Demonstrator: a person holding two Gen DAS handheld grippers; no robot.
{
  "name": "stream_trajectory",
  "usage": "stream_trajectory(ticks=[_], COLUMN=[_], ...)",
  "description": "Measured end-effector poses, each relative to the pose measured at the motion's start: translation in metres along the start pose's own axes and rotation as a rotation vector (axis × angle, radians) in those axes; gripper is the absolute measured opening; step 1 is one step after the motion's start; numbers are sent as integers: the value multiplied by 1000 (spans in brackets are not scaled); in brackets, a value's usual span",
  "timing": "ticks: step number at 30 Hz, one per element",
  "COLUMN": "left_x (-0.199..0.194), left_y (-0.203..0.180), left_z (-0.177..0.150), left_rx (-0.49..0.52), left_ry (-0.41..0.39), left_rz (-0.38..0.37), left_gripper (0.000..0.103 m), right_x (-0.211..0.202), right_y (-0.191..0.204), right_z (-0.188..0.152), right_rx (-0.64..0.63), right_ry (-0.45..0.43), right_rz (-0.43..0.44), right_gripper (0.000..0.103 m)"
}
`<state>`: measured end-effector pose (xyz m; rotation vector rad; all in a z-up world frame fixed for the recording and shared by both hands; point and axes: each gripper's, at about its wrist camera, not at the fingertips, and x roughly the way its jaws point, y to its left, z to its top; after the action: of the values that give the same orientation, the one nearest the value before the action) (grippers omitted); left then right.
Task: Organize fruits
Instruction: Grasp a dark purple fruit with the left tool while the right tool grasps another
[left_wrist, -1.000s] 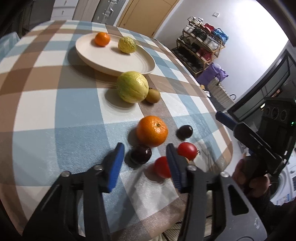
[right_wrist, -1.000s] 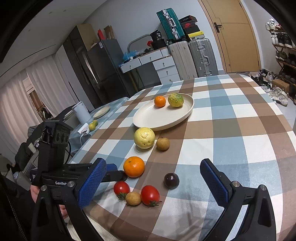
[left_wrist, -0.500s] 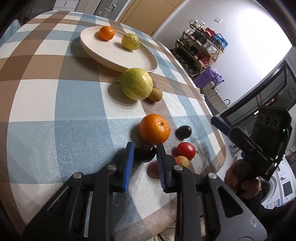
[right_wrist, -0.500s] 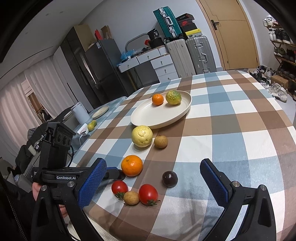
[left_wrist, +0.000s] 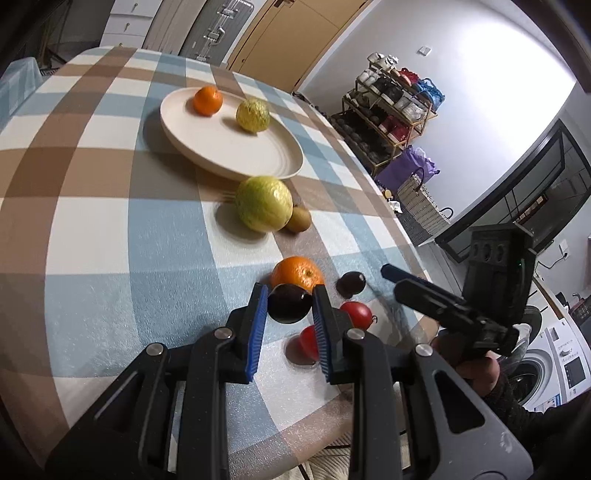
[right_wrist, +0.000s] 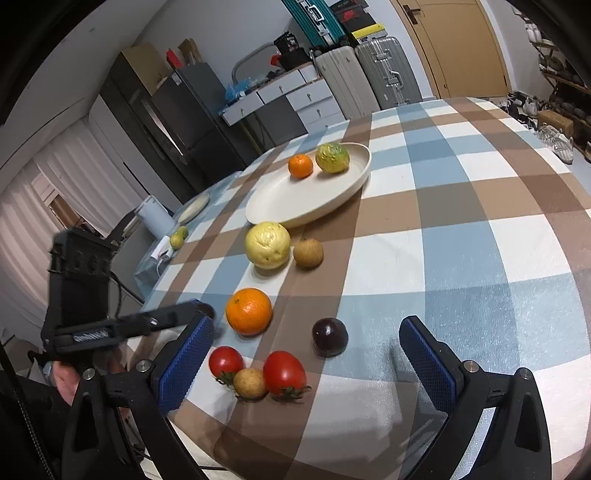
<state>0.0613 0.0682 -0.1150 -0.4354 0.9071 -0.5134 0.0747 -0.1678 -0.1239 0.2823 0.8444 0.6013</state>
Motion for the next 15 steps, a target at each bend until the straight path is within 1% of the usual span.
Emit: stream_trajectory(ticks=[2,4,6,10,12,13,14,15], left_x=[-4,-8,-11,-15,-17,-18,-19,-20], left_y=[-1,-2,-2,-2,-1,-1,-1,-1], left_z=[2,4,5,7,8,9,9,10], left_rx=[5,7,9,9,5,4,4,4], left_ry=[-7,-14,-19,-21,-22,-26,-29,-32], left_rz=[-4,-4,-6,5,8,8,11,13], left_gripper=[22,22,22,22,22,22,22,22], right_x=[2,4,7,12,14,15,16,16], right_y=[0,0,0,1,3,4,4,5], right_z=[0,-1,-1,-2,-2,-2,-3,-3], right_rx=[0,-2,-6,-23,-37,-42,-48,-54], right_ry=[3,9,23,40,46,50,52,56], right_rz=[-2,-4,-13,-38,-44,-48,-52,-57], right_gripper=[101,95,86,77,65,61,53,50])
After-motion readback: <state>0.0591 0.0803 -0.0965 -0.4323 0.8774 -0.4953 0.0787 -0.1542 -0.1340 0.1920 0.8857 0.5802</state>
